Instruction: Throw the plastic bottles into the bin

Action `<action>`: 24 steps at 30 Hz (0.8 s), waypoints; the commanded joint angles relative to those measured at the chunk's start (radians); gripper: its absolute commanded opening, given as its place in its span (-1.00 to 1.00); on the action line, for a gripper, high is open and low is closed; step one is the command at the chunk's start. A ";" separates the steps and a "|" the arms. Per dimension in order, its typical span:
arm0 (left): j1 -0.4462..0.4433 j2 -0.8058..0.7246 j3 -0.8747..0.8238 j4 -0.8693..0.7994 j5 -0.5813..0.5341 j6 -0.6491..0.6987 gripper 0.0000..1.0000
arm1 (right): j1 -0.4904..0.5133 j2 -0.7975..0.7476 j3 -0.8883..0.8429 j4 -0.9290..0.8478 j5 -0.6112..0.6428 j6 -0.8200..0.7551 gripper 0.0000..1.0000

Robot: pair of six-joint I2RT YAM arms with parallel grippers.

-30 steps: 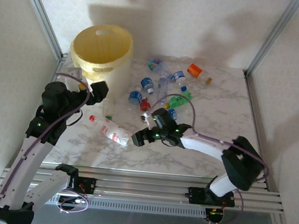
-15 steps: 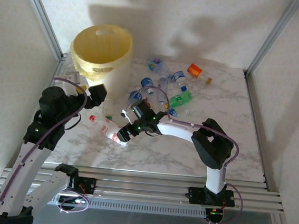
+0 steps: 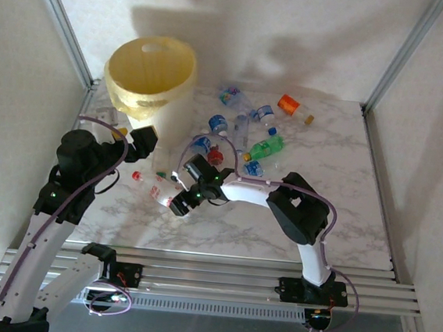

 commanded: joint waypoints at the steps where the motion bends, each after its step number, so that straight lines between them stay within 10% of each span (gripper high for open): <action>1: -0.006 -0.013 -0.007 -0.008 -0.005 -0.005 0.99 | 0.032 0.012 0.010 -0.002 0.030 0.003 0.51; 14: -0.021 -0.012 -0.044 0.074 0.046 -0.065 0.99 | 0.099 -0.150 -0.116 0.027 0.212 0.095 -0.53; 24: -0.164 0.035 -0.053 0.167 0.012 -0.094 0.99 | 0.087 -0.433 -0.264 0.034 0.404 0.116 -0.61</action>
